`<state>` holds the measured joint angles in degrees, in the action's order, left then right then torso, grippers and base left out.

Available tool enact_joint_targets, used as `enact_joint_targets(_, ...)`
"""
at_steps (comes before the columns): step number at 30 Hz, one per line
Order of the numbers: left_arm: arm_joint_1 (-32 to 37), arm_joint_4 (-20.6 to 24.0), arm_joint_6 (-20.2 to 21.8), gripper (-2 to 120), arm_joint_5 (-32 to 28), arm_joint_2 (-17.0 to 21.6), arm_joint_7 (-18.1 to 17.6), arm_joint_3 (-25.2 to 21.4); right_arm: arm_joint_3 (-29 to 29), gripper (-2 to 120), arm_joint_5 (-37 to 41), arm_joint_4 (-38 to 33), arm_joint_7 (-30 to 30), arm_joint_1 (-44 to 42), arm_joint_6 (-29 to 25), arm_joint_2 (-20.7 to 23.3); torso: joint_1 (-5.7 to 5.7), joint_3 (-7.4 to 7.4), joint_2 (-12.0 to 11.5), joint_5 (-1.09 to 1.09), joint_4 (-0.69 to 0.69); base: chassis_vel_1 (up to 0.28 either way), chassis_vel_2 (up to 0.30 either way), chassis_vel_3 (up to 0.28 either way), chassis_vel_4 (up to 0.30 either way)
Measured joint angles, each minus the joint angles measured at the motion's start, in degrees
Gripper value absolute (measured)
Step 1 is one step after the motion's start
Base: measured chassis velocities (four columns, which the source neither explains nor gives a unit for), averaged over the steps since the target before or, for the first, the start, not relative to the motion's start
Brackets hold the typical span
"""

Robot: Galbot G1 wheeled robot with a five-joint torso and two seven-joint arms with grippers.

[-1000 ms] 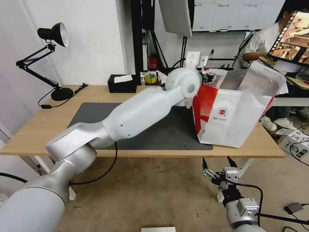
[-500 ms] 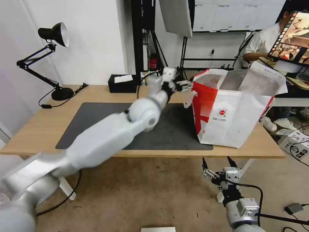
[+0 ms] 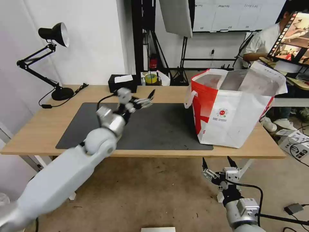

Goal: Pick up the trash from the table and place it into the takeout bag.

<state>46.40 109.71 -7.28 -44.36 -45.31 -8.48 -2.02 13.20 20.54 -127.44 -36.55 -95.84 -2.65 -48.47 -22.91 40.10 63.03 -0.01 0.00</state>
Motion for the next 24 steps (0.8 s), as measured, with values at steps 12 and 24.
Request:
enact_joint_targets(12,23.87,0.62,-8.35,100,8.23,-1.95,0.94,-17.16,0.0,100,0.0,0.0,0.0,0.0,0.0,0.0,-0.01,0.01,0.0,0.03,-0.02,0.0,0.0,0.0,0.0)
enact_joint_targets(24,43.1,1.15,-12.79,100,13.36,-10.02,2.72,-31.22,0.0,100,0.0,0.0,0.0,0.0,0.0,0.0,0.0,0.0,0.0,0.01,0.0,0.0,0.0,0.0,0.0)
